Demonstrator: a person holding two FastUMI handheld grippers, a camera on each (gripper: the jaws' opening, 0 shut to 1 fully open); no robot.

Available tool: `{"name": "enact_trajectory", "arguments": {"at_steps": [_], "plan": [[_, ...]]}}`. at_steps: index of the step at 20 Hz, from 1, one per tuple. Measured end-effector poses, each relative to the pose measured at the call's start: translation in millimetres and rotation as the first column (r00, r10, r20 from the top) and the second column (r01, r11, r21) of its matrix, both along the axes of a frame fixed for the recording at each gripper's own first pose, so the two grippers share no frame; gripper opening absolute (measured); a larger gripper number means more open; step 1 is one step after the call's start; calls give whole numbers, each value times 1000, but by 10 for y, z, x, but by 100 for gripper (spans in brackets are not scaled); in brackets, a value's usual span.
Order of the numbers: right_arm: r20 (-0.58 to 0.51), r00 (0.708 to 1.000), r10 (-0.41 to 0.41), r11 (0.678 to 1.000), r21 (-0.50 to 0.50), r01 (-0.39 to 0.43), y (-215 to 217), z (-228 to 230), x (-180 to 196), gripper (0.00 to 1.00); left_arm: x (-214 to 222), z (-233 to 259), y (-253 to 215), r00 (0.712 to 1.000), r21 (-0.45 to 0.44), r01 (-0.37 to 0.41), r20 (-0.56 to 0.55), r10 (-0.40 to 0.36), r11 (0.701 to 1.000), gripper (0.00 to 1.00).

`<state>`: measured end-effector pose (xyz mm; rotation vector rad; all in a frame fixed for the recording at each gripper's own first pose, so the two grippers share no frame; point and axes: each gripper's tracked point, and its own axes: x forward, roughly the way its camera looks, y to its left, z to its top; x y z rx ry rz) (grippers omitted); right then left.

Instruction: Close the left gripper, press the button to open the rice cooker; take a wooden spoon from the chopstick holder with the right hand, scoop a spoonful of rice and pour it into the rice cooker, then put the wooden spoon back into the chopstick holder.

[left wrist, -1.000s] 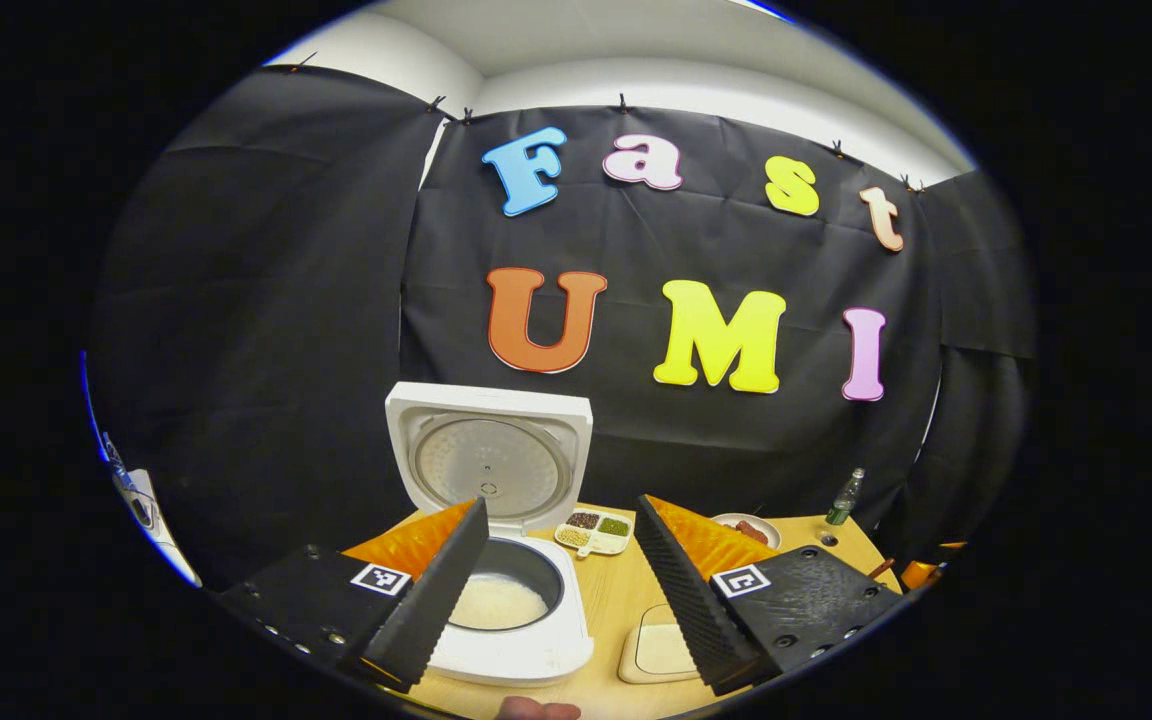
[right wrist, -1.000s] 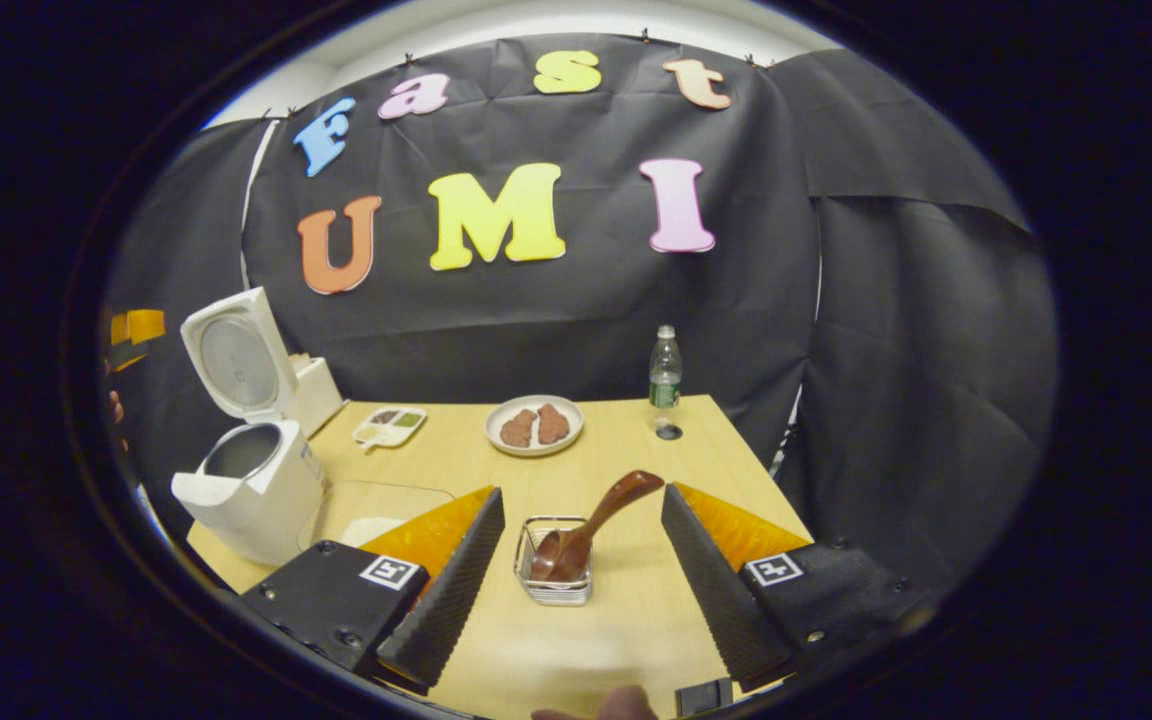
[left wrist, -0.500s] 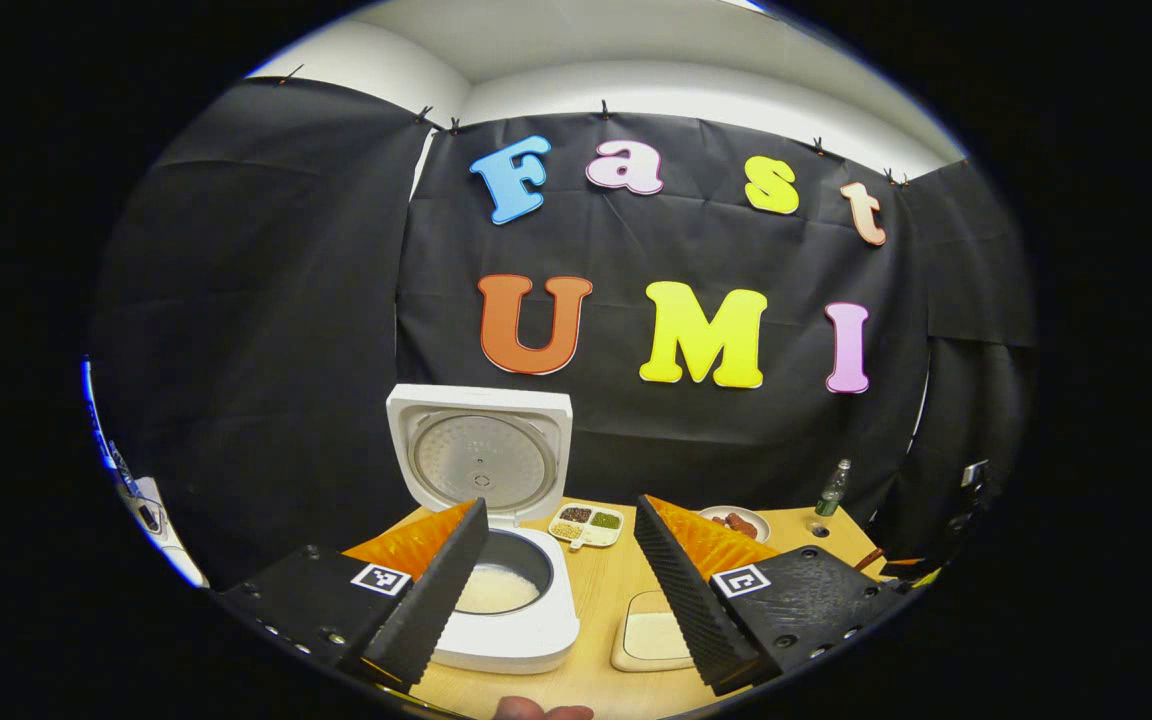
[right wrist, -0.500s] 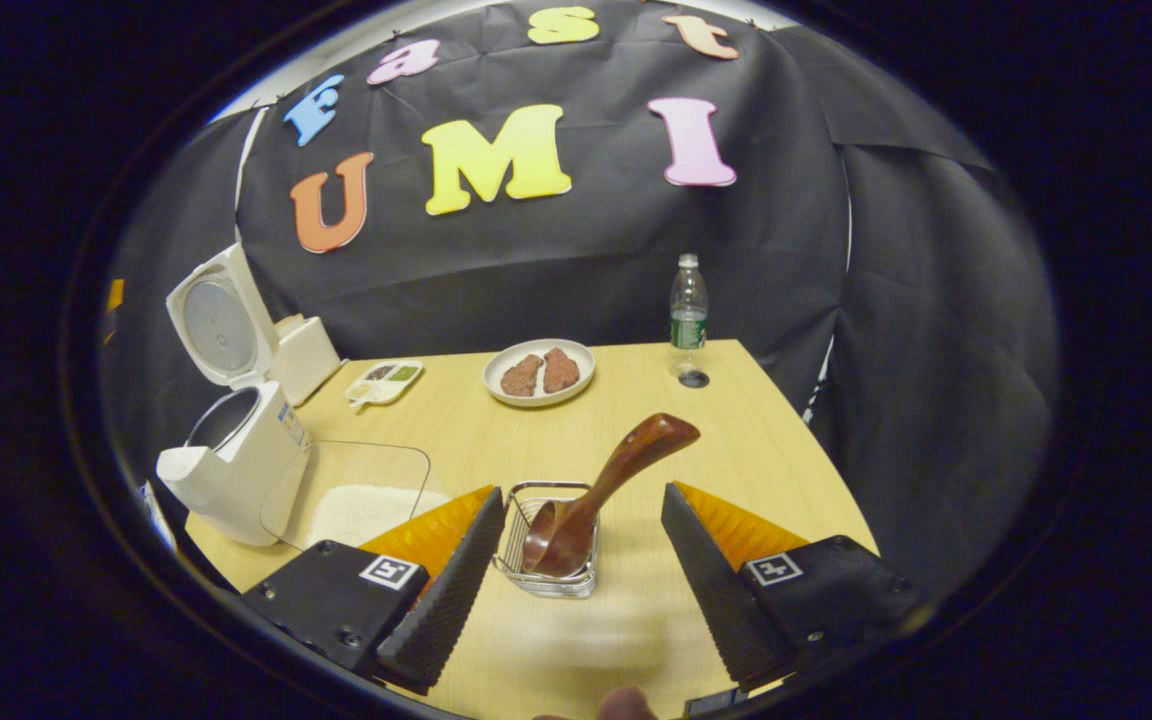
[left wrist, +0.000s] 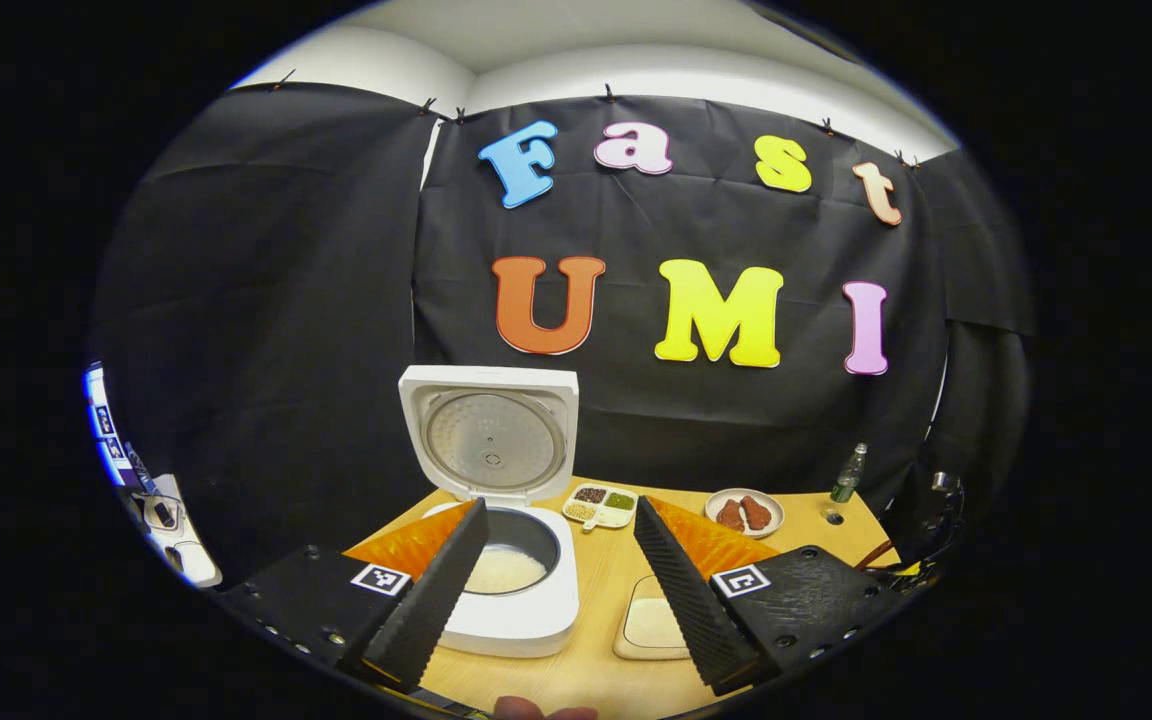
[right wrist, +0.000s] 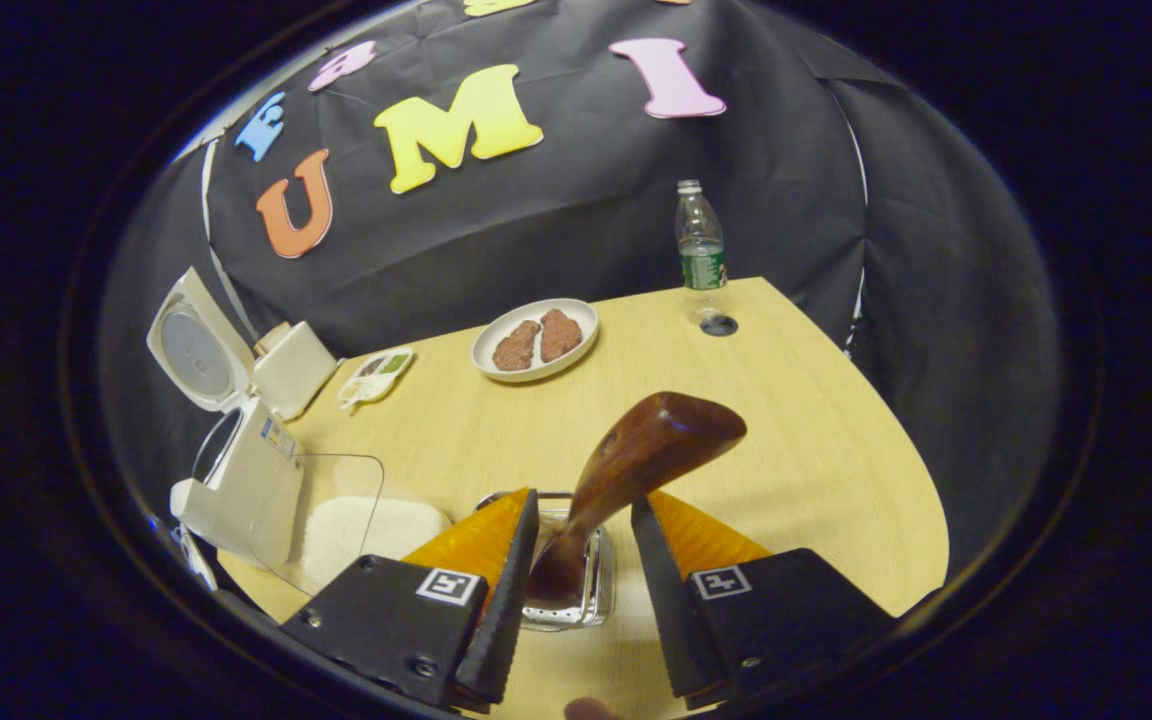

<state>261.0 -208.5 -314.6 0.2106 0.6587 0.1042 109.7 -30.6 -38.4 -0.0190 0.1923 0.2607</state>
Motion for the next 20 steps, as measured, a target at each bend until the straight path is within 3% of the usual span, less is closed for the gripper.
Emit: {"name": "enact_trajectory", "arguments": {"at_steps": [4,5,7,14,20], "plan": [[-10,1000,-26,998,59,26,-20,-41,82,36,111,-58,30,1000,-14,-5,-20,5,1000,94],[-11,999,-35,997,69,36,-14,-39,86,39,121,-51,38,1000,-20,-5,-18,4,1000,94],[-9,999,-49,996,78,49,13,-8,84,27,135,-36,75,1000,-23,-3,-12,3,1000,94],[8,995,-101,994,33,100,63,252,42,11,-9,-94,232,1000,-41,21,-11,-22,999,94],[160,983,-91,983,-144,114,107,994,-26,11,-44,-85,503,998,-41,69,11,-68,997,94]]}}
